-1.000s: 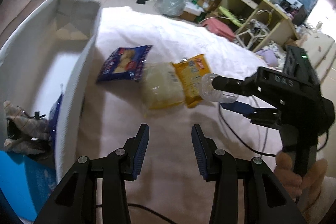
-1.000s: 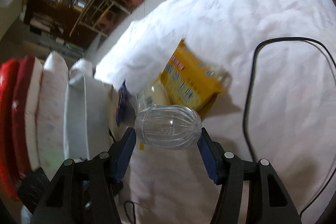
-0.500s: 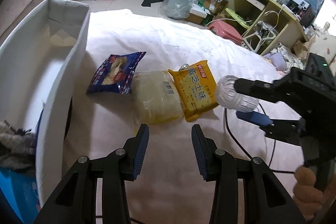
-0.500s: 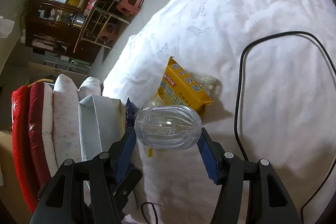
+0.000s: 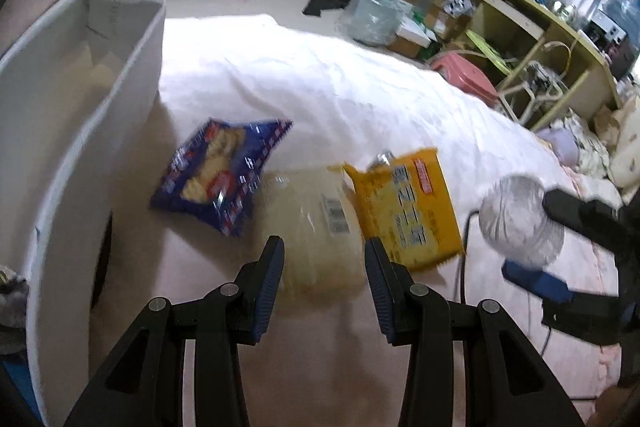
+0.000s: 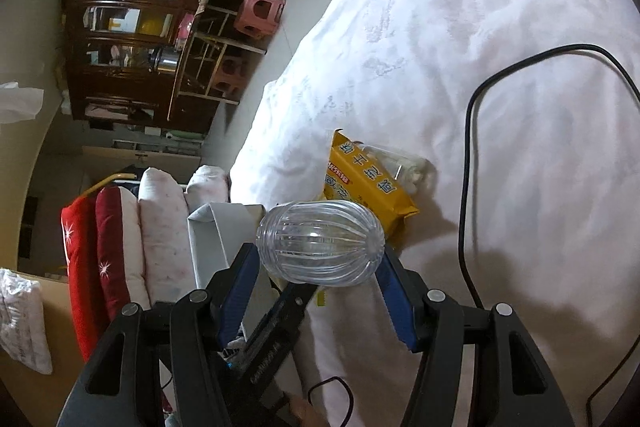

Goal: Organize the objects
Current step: 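Lift the clear container with the right gripper while the left gripper grasps the clear bread packet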

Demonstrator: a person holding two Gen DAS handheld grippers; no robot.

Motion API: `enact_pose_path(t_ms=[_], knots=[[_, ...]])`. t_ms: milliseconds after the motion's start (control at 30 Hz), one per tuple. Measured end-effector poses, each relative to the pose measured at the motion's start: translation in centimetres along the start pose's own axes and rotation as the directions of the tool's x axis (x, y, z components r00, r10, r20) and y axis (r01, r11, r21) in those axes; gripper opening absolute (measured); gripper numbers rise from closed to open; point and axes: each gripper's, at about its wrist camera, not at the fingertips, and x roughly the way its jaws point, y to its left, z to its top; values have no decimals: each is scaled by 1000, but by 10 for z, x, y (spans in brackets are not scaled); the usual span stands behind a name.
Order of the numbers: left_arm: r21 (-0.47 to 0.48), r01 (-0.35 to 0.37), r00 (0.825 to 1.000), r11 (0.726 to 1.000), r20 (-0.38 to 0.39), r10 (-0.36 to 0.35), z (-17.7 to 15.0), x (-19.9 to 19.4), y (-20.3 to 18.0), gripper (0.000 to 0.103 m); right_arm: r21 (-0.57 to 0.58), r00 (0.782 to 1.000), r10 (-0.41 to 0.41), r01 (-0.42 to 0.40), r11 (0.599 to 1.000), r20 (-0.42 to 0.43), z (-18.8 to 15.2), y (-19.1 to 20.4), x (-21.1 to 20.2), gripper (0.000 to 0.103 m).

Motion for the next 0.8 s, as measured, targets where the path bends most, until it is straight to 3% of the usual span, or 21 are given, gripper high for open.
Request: enact_pose_path(t_ms=[67, 167, 333, 700, 800], knots=[[10, -26, 1000, 1000, 11, 26, 3, 3, -2, 43, -2, 1000, -6, 6, 1000, -5, 0, 0, 4, 58], [11, -86, 996, 996, -32, 86, 8, 20, -2, 46, 7, 1000, -1, 1, 1000, -25, 2, -3, 10, 58], [-15, -132, 990, 991, -49, 131, 9, 32, -2, 71, 10, 999, -5, 5, 1000, -36, 4, -7, 15, 58], [-24, -145, 985, 989, -96, 142, 4, 41, -4, 76, 22, 999, -1, 2, 1000, -54, 4, -12, 22, 58], [2, -116, 988, 993, -101, 116, 0, 36, -6, 65, 20, 998, -3, 4, 1000, -62, 4, -12, 24, 58]])
